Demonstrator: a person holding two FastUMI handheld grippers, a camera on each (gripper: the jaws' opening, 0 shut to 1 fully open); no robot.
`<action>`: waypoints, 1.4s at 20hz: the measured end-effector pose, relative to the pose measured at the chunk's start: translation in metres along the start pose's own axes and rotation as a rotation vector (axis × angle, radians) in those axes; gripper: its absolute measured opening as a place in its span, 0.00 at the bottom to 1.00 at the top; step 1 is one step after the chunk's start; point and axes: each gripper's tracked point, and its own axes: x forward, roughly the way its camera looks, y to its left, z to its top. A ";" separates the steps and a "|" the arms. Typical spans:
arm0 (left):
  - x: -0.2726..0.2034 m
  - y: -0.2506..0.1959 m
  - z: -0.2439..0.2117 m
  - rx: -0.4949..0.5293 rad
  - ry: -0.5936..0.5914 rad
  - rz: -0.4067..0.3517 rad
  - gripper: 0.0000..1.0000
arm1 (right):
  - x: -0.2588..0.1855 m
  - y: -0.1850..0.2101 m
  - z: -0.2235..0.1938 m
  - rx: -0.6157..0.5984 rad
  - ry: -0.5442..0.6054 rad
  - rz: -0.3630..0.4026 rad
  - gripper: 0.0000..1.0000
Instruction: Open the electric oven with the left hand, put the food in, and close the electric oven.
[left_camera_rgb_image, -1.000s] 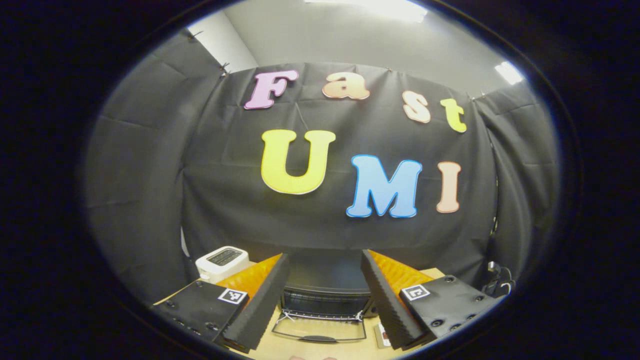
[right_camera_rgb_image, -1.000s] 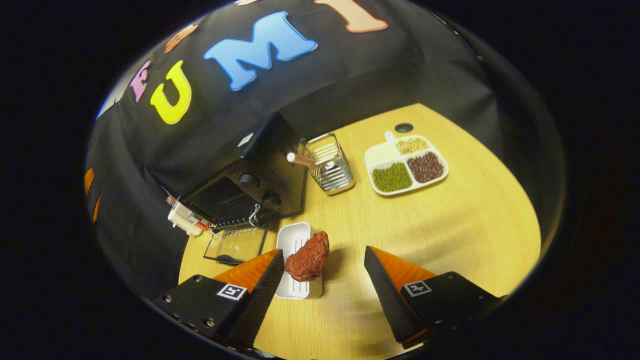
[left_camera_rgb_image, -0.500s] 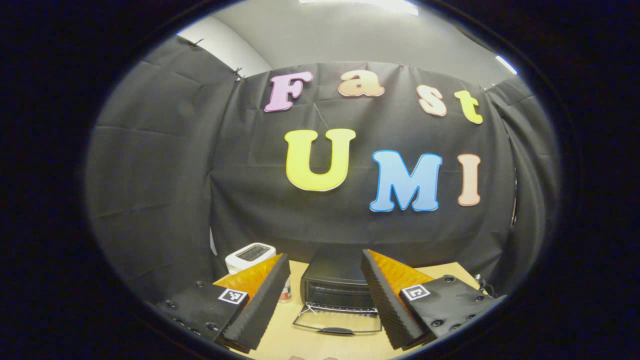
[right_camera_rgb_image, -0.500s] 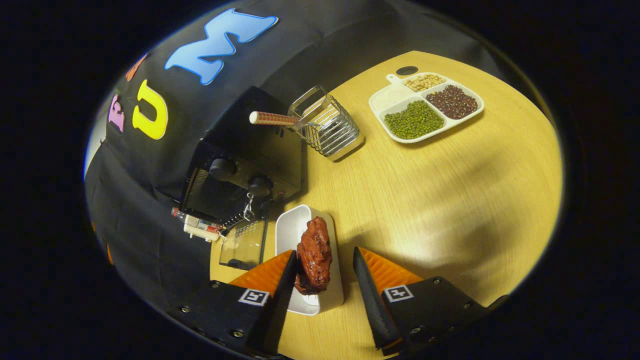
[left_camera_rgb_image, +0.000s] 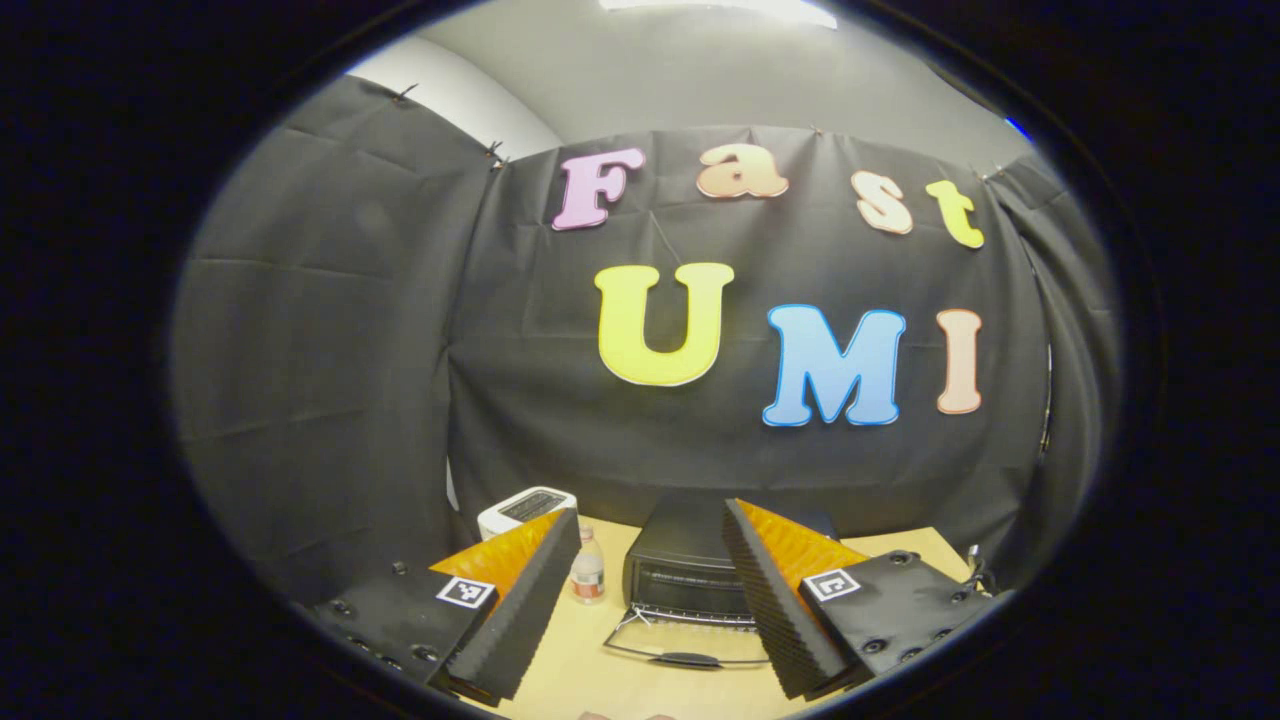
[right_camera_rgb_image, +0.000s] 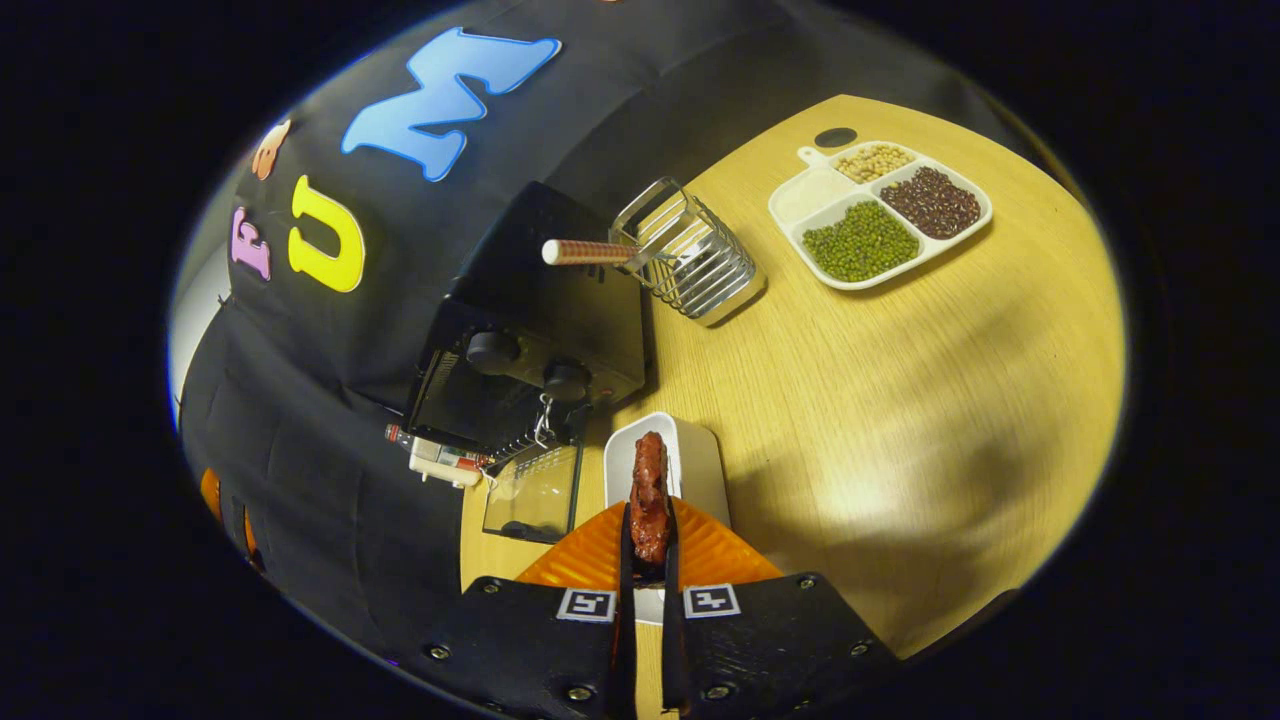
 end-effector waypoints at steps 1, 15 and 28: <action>0.003 -0.003 0.000 -0.001 -0.001 -0.018 1.00 | -0.006 0.006 0.003 0.006 -0.012 0.014 0.10; 0.070 0.001 0.012 -0.062 -0.060 -0.334 1.00 | -0.055 0.142 0.035 0.149 -0.273 0.173 0.10; 0.096 0.106 -0.019 -0.003 0.002 -0.290 0.96 | 0.125 0.205 0.019 0.265 -0.259 0.149 0.11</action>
